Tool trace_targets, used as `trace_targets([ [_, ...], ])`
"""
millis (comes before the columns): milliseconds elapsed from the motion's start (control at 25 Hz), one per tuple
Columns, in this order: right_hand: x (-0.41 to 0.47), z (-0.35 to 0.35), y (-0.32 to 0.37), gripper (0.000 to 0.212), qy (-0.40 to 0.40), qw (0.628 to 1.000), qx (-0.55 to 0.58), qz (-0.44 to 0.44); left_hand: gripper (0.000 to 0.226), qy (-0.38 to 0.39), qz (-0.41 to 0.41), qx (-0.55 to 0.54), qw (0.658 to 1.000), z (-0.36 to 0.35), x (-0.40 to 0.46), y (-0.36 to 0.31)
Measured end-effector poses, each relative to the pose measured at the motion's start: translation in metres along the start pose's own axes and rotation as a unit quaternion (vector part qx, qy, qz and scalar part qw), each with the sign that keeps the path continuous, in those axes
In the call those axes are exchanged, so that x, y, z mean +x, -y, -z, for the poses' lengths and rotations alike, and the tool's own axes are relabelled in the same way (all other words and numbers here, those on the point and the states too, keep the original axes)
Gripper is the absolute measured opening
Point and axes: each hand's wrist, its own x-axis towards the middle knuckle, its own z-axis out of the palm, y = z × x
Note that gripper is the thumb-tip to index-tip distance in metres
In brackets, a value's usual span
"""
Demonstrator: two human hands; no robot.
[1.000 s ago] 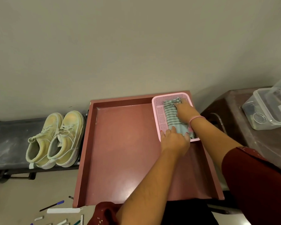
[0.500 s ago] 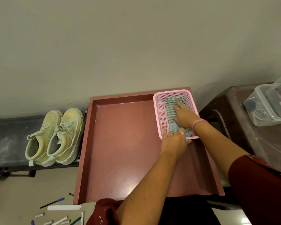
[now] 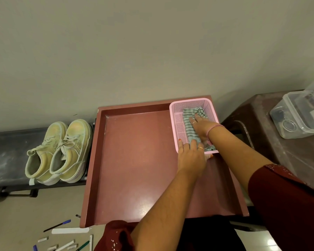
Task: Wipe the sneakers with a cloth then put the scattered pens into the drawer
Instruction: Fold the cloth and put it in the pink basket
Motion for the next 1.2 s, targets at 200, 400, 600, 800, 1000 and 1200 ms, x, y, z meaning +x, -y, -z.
trace_targets([
  [200, -0.003, 0.003, -0.008, 0.107, 0.005, 1.000, 0.002, 0.016, 0.051, 0.028, -0.014, -0.038, 0.999, 0.006, 0.000, 0.004],
  [400, -0.006, -0.004, -0.005, 0.071, -0.168, 0.983, 0.064, 0.038, 0.047, 0.060, -0.011, -0.038, 0.997, 0.011, 0.001, 0.002],
  [600, 0.002, -0.017, -0.002, 0.094, -0.155, 0.980, 0.124, -0.026, 0.044, 0.072, -0.016, -0.042, 0.996, 0.011, 0.000, 0.001],
  [800, 0.010, -0.004, 0.018, 0.125, -0.130, 0.989, -0.025, -0.069, 0.048, 0.001, -0.023, -0.056, 0.998, 0.004, -0.003, 0.006],
  [1000, 0.005, 0.010, 0.003, 0.107, -0.144, 0.989, 0.009, -0.042, 0.044, 0.061, -0.028, -0.044, 0.997, 0.012, 0.001, 0.012],
  [1200, 0.011, -0.005, 0.022, 0.122, -0.114, 0.983, -0.094, -0.109, 0.042, 0.090, -0.015, -0.060, 0.994, 0.017, 0.000, 0.007],
])
